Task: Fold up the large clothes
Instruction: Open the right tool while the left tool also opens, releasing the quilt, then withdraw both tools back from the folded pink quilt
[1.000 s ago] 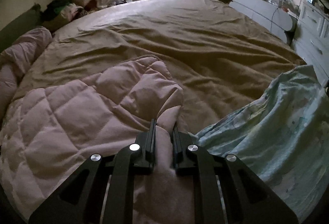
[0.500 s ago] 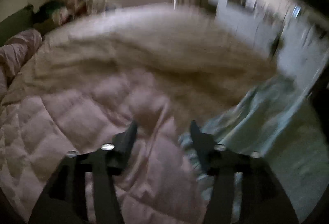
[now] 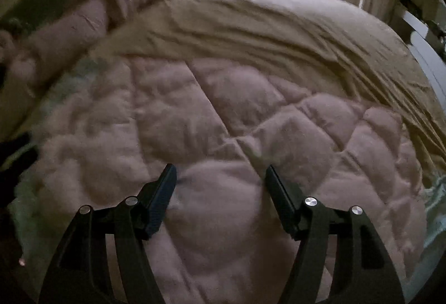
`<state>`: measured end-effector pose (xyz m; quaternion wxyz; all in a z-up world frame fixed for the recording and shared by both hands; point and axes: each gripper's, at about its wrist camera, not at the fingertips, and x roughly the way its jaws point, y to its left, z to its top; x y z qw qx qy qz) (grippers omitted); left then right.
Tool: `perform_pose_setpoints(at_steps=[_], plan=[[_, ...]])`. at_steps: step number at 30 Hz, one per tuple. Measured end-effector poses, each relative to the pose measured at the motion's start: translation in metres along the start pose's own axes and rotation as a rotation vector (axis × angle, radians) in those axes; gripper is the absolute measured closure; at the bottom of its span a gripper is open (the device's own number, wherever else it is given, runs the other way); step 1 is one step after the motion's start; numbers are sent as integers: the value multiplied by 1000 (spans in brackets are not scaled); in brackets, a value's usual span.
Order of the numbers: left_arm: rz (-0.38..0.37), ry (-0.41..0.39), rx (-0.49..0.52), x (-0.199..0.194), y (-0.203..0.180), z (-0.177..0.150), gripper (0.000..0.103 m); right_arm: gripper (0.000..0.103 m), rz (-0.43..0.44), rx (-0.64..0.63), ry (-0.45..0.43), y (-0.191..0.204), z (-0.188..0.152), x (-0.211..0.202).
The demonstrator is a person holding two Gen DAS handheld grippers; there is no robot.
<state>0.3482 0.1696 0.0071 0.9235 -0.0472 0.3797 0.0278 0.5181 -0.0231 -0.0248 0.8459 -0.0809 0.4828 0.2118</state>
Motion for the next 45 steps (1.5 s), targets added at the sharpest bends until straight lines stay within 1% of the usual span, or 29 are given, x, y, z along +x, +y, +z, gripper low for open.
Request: perform_pose_setpoints(at_steps=[2, 4, 6, 7, 8, 10, 13, 15, 16, 17, 18, 19, 21, 22, 25, 26, 28, 29, 30, 32, 34, 36, 37, 39, 41, 42, 45], plan=[[-34, 5, 26, -5, -12, -7, 38, 35, -11, 11, 50, 1, 3, 18], [-66, 30, 51, -2, -27, -13, 38, 34, -14, 17, 75, 0, 4, 27], [-114, 81, 51, 8, -40, -21, 38, 34, -32, -1, 94, 4, 3, 37], [-118, 96, 51, 13, -44, -24, 37, 34, -37, -1, 97, 5, 2, 40], [-101, 107, 63, 22, -49, -28, 35, 34, -37, 3, 96, 5, 1, 43], [-88, 127, 63, 35, -50, -33, 34, 34, -29, 22, 89, 1, -2, 47], [-91, 128, 37, 38, -48, -33, 34, 34, -32, 41, 76, 3, -5, 46], [-94, 129, 21, 32, -45, -31, 34, 35, -37, 28, 56, 6, -3, 37], [-106, 123, 10, 25, -44, -30, 34, 36, -26, 33, 35, 5, -4, 22], [-114, 116, 9, 20, -43, -31, 34, 34, -17, 44, 8, 3, -10, 8], [-115, 102, 20, 14, -46, -30, 33, 34, 6, 59, -41, -1, -17, -12], [-109, 91, 36, 8, -48, -30, 33, 33, 20, 64, -65, -4, -23, -25], [-111, 68, 47, -3, -52, -31, 33, 28, 21, 61, -123, -13, -45, -58], [-114, 59, 45, -7, -53, -32, 31, 23, 10, 62, -153, -20, -63, -74], [-128, 36, 47, -20, -59, -38, 24, 23, -30, 64, -152, -33, -99, -93], [-135, 33, 49, -24, -62, -40, 23, 23, -42, 84, -146, -42, -116, -96], [-143, 33, 55, -29, -68, -43, 21, 23, -41, 135, -107, -54, -134, -91], [-144, 29, 58, -32, -71, -44, 17, 23, -40, 148, -86, -59, -139, -86], [-145, 27, 59, -34, -74, -44, 15, 23, -40, 155, -73, -62, -143, -80], [-149, 25, 55, -39, -80, -45, 9, 19, -42, 170, -51, -65, -147, -67], [-149, 17, 53, -48, -84, -45, 9, 17, -46, 174, -59, -62, -147, -64], [-139, 8, 59, -58, -87, -45, 9, 17, -39, 183, -75, -62, -148, -74], [-138, 3, 64, -63, -89, -45, 9, 17, -12, 194, -109, -61, -149, -88], [-135, -4, 77, -72, -92, -46, 9, 15, 13, 202, -168, -62, -149, -108], [-130, -17, 84, -81, -94, -47, 9, 6, 25, 196, -238, -59, -154, -137], [-128, -32, 83, -89, -95, -49, 9, 5, 42, 193, -273, -57, -157, -153], [-121, -53, 80, -103, -96, -52, 9, 4, 58, 178, -331, -53, -162, -183]])
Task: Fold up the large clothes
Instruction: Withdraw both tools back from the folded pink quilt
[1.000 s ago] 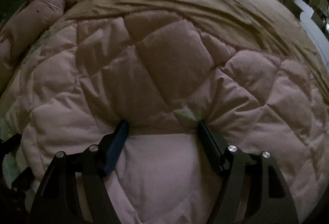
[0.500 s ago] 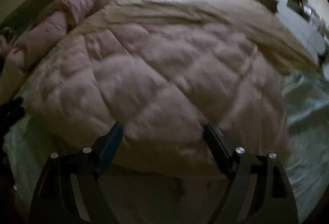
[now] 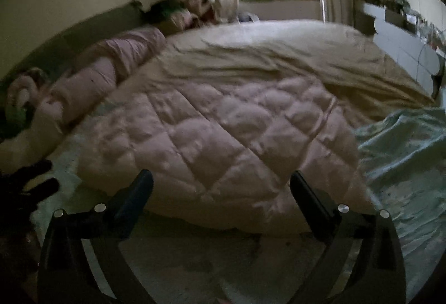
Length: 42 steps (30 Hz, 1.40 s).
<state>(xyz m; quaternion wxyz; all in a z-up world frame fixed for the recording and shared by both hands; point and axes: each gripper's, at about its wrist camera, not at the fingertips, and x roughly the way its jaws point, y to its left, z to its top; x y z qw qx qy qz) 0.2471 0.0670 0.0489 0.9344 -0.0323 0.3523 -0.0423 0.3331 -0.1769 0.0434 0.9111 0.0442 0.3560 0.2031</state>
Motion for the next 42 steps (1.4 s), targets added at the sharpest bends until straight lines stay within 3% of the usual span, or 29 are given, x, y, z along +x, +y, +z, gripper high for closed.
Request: perform_pose_setpoints(at_steps=[6, 13, 22, 42], plan=[[18, -35, 1, -26, 0, -7, 9, 4, 12, -17, -72, 4, -4, -47], [60, -38, -17, -42, 11, -25, 9, 4, -14, -9, -88, -2, -24, -68], [137, -20, -34, -48, 33, -51, 9, 4, -69, 33, -53, -15, -48, -63], [196, 25, -144, -52, 82, -100, 9, 4, -133, 90, 49, -38, -83, -41]])
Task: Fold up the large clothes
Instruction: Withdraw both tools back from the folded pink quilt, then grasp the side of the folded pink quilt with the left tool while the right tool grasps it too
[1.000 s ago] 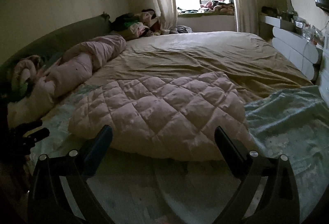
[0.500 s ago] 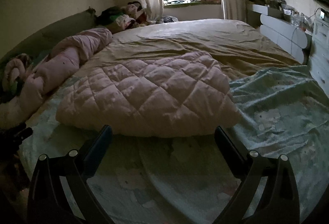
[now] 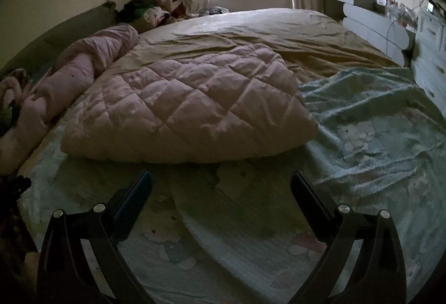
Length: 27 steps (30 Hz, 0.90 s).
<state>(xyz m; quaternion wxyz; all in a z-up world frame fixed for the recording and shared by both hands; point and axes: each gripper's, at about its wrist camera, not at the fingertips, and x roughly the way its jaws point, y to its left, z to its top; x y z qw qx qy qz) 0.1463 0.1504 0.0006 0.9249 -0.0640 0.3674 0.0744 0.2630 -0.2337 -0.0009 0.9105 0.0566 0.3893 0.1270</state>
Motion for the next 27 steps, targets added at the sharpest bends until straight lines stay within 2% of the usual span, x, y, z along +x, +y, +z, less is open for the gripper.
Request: perform_pose_setpoints(at_steps=[14, 20, 27], plan=[[59, 48, -94, 18, 42, -20, 9, 4, -55, 95, 49, -16, -5, 38], [38, 91, -148, 39, 52, -19, 9, 4, -57, 146, 75, -25, -5, 54], [34, 127, -142, 66, 49, -7, 9, 4, -45, 251, 119, -41, -4, 71]])
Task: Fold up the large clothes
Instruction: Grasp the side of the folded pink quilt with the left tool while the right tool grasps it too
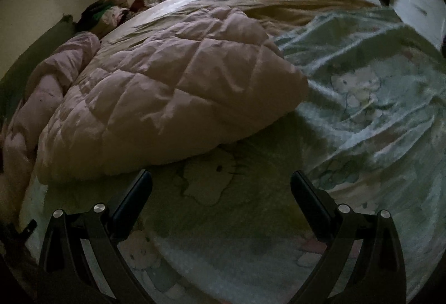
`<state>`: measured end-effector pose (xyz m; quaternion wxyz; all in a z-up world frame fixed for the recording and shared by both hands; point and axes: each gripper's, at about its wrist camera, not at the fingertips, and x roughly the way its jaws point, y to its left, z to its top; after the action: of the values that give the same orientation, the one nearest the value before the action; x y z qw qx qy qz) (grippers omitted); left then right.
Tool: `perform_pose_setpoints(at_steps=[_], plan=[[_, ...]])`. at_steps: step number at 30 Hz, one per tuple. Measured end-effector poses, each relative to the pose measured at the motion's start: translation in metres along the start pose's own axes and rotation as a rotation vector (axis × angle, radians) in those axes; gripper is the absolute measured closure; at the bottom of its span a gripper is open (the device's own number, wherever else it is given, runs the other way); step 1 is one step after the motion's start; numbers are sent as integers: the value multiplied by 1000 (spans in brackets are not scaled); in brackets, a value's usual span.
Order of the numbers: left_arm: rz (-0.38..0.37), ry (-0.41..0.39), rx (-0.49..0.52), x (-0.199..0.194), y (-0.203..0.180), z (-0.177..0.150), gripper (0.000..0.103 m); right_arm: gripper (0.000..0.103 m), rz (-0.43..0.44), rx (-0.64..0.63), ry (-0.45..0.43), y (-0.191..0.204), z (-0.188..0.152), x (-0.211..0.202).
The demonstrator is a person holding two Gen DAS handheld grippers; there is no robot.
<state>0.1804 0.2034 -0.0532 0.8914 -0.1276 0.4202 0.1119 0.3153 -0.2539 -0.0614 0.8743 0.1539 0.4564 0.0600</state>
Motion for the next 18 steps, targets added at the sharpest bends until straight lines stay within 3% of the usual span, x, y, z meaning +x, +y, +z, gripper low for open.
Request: perform_pose_setpoints(at_steps=[4, 7, 12, 14, 18], plan=[[-18, 5, 12, 10, -11, 15, 9, 4, 22, 65, 10, -6, 7, 3], [-84, 19, -7, 20, -21, 31, 9, 4, 42, 94, 6, -9, 14, 2], [-171, 51, -74, 41, -34, 57, 9, 4, 114, 172, 42, -17, 27, 12], [-216, 59, -120, 50, -35, 66, 9, 4, 101, 187, 62, -16, 33, 19], [-240, 69, -168, 65, -38, 82, 9, 4, 119, 228, 83, -16, 42, 34]])
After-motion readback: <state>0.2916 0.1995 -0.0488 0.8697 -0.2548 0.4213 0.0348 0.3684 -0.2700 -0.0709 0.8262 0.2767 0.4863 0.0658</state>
